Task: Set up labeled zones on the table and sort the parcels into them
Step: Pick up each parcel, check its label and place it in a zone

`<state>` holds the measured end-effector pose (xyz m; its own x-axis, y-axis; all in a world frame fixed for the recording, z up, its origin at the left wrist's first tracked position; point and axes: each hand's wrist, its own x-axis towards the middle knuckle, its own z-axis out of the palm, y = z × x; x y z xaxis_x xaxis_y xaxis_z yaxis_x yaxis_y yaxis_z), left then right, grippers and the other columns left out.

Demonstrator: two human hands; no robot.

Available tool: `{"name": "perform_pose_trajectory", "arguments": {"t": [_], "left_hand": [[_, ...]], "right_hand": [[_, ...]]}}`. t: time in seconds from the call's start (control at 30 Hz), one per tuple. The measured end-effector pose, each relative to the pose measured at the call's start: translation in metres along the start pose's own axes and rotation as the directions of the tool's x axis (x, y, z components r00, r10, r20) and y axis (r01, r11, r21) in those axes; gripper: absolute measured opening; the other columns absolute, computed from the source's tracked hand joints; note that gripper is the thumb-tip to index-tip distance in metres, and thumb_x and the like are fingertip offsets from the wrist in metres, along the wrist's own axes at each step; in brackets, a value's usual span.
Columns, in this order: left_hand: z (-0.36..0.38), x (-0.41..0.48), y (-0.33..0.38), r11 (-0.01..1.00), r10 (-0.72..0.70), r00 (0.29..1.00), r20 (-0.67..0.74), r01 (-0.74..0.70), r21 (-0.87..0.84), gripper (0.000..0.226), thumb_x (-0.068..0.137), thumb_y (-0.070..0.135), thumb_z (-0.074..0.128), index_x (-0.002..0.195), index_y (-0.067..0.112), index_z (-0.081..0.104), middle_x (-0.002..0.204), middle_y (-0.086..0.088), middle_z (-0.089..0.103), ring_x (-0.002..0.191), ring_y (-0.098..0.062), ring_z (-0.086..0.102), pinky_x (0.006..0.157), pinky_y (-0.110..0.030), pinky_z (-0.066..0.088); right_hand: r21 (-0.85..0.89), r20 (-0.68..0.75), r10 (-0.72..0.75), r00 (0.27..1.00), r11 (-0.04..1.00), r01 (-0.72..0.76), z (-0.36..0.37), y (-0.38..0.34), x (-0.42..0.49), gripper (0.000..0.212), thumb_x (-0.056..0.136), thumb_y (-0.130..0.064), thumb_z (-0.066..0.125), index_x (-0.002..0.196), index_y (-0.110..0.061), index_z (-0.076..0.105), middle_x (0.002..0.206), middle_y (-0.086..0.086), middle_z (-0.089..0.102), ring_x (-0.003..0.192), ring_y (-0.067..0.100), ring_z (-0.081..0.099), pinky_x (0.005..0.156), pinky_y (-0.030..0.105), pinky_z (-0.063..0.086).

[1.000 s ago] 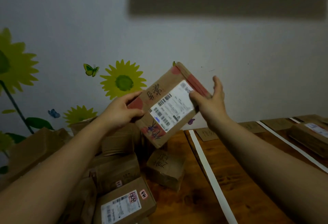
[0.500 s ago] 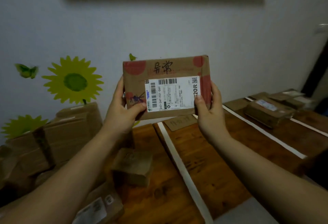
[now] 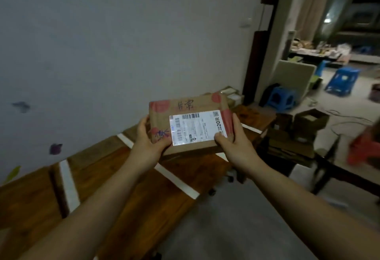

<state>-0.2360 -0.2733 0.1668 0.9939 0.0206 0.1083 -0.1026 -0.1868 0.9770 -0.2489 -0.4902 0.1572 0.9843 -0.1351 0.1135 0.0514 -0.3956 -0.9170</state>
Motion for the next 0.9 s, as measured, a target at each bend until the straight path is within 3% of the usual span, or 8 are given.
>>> {"name": "perform_pose_trajectory", "arguments": {"t": [0.23,0.33,0.4,0.5,0.63,0.73,0.83,0.9], "left_hand": [[0.125,0.078,-0.021,0.995,-0.102,0.980,0.172,0.101,0.013,0.088,0.085,0.016,0.067,0.148,0.033,0.009,0.146,-0.003,0.037,0.111,-0.016,0.055,0.092,-0.037,0.052],[0.171,0.126,-0.034,0.990,-0.136,0.973,0.188,0.138,-0.001,0.091,0.085,0.009,0.066,0.149,0.033,0.006,0.146,-0.005,0.035,0.113,-0.018,0.055,0.095,-0.039,0.051],[0.201,0.163,-0.045,0.985,-0.164,0.969,0.183,0.172,-0.028,0.092,0.085,0.006,0.066,0.149,0.033,0.005,0.147,-0.005,0.035,0.102,-0.016,0.059,0.086,-0.035,0.054],[0.245,0.224,-0.059,0.977,-0.202,0.962,0.184,0.211,-0.030,0.091,0.084,0.007,0.066,0.148,0.034,0.007,0.143,-0.004,0.038,0.099,-0.017,0.060,0.076,-0.032,0.056],[0.299,0.299,-0.074,0.966,-0.245,0.950,0.192,0.256,-0.034,0.087,0.085,0.005,0.064,0.149,0.030,0.011,0.145,-0.011,0.034,0.113,-0.024,0.053,0.088,-0.038,0.052],[0.334,0.344,-0.080,0.967,-0.255,0.948,0.193,0.254,0.031,0.087,0.084,0.010,0.067,0.150,0.025,0.012,0.150,-0.009,0.031,0.126,-0.025,0.044,0.095,-0.035,0.044],[0.363,0.376,-0.083,0.966,-0.257,0.949,0.181,0.245,0.087,0.081,0.088,0.013,0.064,0.150,0.021,0.012,0.152,-0.006,0.028,0.133,-0.024,0.036,0.097,-0.030,0.035],[0.379,0.393,-0.085,0.964,-0.261,0.952,0.157,0.249,0.094,0.079,0.089,0.011,0.062,0.150,0.020,0.013,0.149,-0.005,0.032,0.130,-0.020,0.037,0.094,-0.025,0.032]], "right_hand": [[-0.009,-0.064,0.155,0.986,0.988,-0.156,-0.083,0.081,0.066,0.079,0.097,-0.032,0.054,0.154,-0.033,0.000,0.149,-0.005,0.036,0.122,0.012,0.043,0.094,0.026,0.037],[-0.031,-0.069,0.163,0.984,0.986,-0.166,-0.108,0.112,0.114,0.078,0.098,-0.030,0.055,0.155,-0.031,0.001,0.134,-0.008,0.042,0.111,0.007,0.043,0.084,0.019,0.039],[-0.049,-0.063,0.180,0.982,0.982,-0.183,-0.122,0.131,0.153,0.077,0.097,-0.030,0.056,0.154,-0.031,0.004,0.126,-0.011,0.045,0.111,0.008,0.048,0.087,0.022,0.044],[-0.097,-0.077,0.208,0.975,0.972,-0.215,-0.140,0.160,0.220,0.088,0.087,-0.048,0.061,0.152,-0.040,0.003,0.142,-0.005,0.043,0.123,0.019,0.051,0.101,0.044,0.048],[-0.190,-0.053,0.232,0.971,0.952,-0.238,-0.174,0.204,0.312,0.101,0.062,-0.072,0.056,0.148,-0.045,0.011,0.143,0.000,0.042,0.120,0.021,0.054,0.095,0.048,0.052],[-0.215,-0.053,0.246,0.968,0.944,-0.251,-0.196,0.217,0.363,0.086,0.070,-0.060,0.060,0.145,-0.039,0.022,0.133,-0.001,0.050,0.112,0.016,0.058,0.087,0.040,0.057],[-0.226,0.012,0.238,0.971,0.947,-0.229,-0.214,0.230,0.407,0.049,0.093,-0.024,0.061,0.130,-0.036,0.032,0.111,-0.014,0.055,0.094,0.001,0.060,0.068,0.014,0.054],[-0.257,0.062,0.209,0.976,0.948,-0.187,-0.221,0.243,0.441,0.052,0.094,-0.015,0.059,0.136,-0.031,0.033,0.108,-0.017,0.054,0.091,-0.002,0.059,0.065,0.010,0.052]]}}
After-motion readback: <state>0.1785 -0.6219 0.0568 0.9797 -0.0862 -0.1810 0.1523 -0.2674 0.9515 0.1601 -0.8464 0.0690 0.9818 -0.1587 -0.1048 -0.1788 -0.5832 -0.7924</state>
